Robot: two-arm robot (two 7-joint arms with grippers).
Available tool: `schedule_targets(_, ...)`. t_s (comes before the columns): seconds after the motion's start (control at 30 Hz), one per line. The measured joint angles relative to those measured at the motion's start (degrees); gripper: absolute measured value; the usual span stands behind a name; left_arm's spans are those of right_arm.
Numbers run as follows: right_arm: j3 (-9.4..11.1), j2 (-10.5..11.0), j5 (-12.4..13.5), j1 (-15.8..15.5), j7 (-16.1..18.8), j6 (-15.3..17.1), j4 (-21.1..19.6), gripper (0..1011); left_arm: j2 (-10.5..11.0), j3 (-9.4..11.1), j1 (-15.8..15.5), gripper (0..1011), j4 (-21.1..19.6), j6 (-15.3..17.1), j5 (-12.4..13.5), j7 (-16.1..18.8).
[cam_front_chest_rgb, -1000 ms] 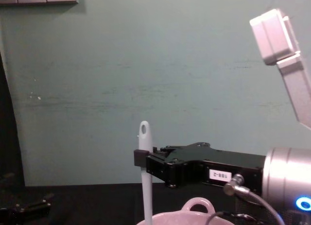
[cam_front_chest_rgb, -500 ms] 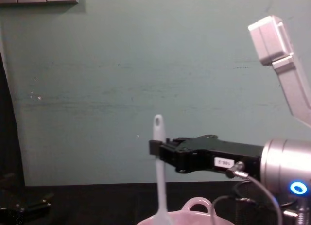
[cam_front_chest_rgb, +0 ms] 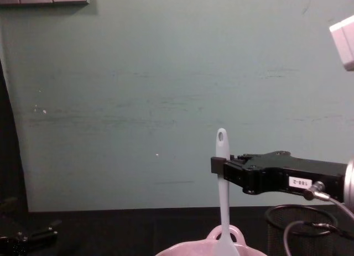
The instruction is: Use the one hand to pick up the spoon and stir the clear water in the bowl.
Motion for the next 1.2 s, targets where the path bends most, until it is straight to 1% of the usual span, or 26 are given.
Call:
schedule_targets(0.03, 0.00, 0.00, 0.00, 0.00, 0.00, 0.00, 0.00, 112, 0.00, 0.00, 0.00, 1005, 0.00, 0.00, 0.00, 0.00)
schedule_targets(0.13, 0.06, 0.91, 0.07, -1.58, 0.01, 0.58, -2.29, 112, 0.00, 0.00, 0.00, 1005, 0.00, 0.00, 0.00, 0.00)
schedule_targets(0.27, -0.39, 1.46, 0.12, -2.98, 0.18, 0.84, -4.60, 112, 0.00, 0.00, 0.00, 1005, 0.00, 0.00, 0.00, 0.00)
schedule_targets(0.33, -0.89, 1.49, 0.18, -3.57, 0.45, 0.86, -5.68, 112, 0.00, 0.00, 0.00, 1005, 0.00, 0.00, 0.00, 0.00)
schedule_targets(0.43, -1.50, 1.33, 0.26, -3.91, 0.81, 0.86, -6.18, 112, 0.00, 0.00, 0.00, 1005, 0.00, 0.00, 0.00, 0.00)
schedule_targets(0.53, -2.58, 0.62, 0.34, -3.85, 1.25, 0.82, -6.25, 112, 0.00, 0.00, 0.00, 1005, 0.00, 0.00, 0.00, 0.00)
schedule_targets(0.63, -3.77, -0.55, 0.35, -3.00, 1.74, 0.60, -5.51, 112, 0.00, 0.00, 0.00, 1005, 0.00, 0.00, 0.00, 0.00)
schedule_targets(0.67, -3.77, -0.55, 0.35, -3.00, 1.74, 0.60, -5.51, 112, 0.00, 0.00, 0.00, 1005, 0.00, 0.00, 0.00, 0.00)
schedule_targets(0.77, -4.58, -1.75, 0.22, -1.77, 1.97, 0.15, -3.93, 112, 0.00, 0.00, 0.00, 1005, 0.00, 0.00, 0.00, 0.00)
schedule_targets(0.83, -4.73, -2.27, 0.18, -1.18, 1.98, -0.18, -3.06, 112, 0.00, 0.00, 0.00, 1005, 0.00, 0.00, 0.00, 0.00)
schedule_targets(0.97, -4.74, -3.22, 0.01, 0.41, 1.94, -0.85, -0.51, 112, 0.00, 0.00, 0.01, 1005, 0.00, 0.00, 0.00, 0.00)
schedule_targets(1.03, -4.43, -3.47, -0.16, 1.19, 1.74, -1.02, 0.80, 112, 0.00, 0.00, 0.00, 1005, 0.00, 0.00, 0.00, 0.00)
schedule_targets(1.07, -4.43, -3.47, -0.16, 1.19, 1.74, -1.02, 0.80, 112, 0.00, 0.00, 0.00, 1005, 0.00, 0.00, 0.00, 0.00)
schedule_targets(1.2, -3.38, -3.43, -0.33, 2.21, 1.20, -1.16, 2.73, 112, 0.00, 0.00, 0.00, 1005, 0.00, 0.00, 0.00, 0.00)
